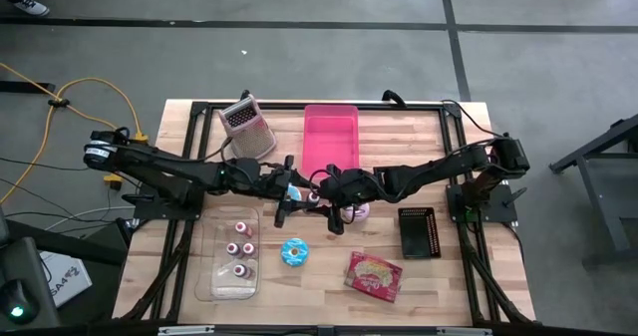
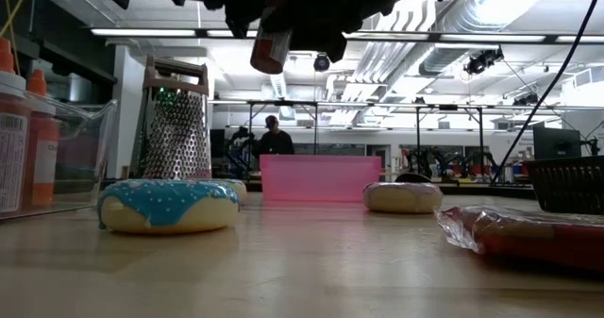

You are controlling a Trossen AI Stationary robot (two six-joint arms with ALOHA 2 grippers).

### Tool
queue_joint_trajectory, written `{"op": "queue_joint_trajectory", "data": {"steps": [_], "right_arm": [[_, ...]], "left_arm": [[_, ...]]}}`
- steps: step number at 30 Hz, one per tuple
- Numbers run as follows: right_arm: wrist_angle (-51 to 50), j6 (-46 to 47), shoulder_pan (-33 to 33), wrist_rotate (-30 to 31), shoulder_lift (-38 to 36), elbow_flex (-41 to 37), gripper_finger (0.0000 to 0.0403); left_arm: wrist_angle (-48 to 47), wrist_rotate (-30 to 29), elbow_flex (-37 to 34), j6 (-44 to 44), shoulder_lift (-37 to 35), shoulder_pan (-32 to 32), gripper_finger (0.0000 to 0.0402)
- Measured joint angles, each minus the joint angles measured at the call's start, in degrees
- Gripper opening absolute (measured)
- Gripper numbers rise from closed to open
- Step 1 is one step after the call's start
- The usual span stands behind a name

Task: Pick & Place Food Item
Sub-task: Put the red large food coloring bottle into the transparent bin

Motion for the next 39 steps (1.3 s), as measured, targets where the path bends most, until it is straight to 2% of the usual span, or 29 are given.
{"op": "queue_joint_trajectory", "data": {"steps": [10, 39], "right_arm": [[0.23, 0.01, 0.00, 0.00, 0.00, 0.00, 0.0149], [1.88, 0.00, 0.00, 0.00, 0.00, -0.06, 0.0149]], "left_arm": [[-2.34, 0.00, 0.05, -0.40, -0.09, 0.00, 0.0214], [-0.46, 0.07, 0.05, -1.61, -0.10, 0.02, 0.0203]]}}
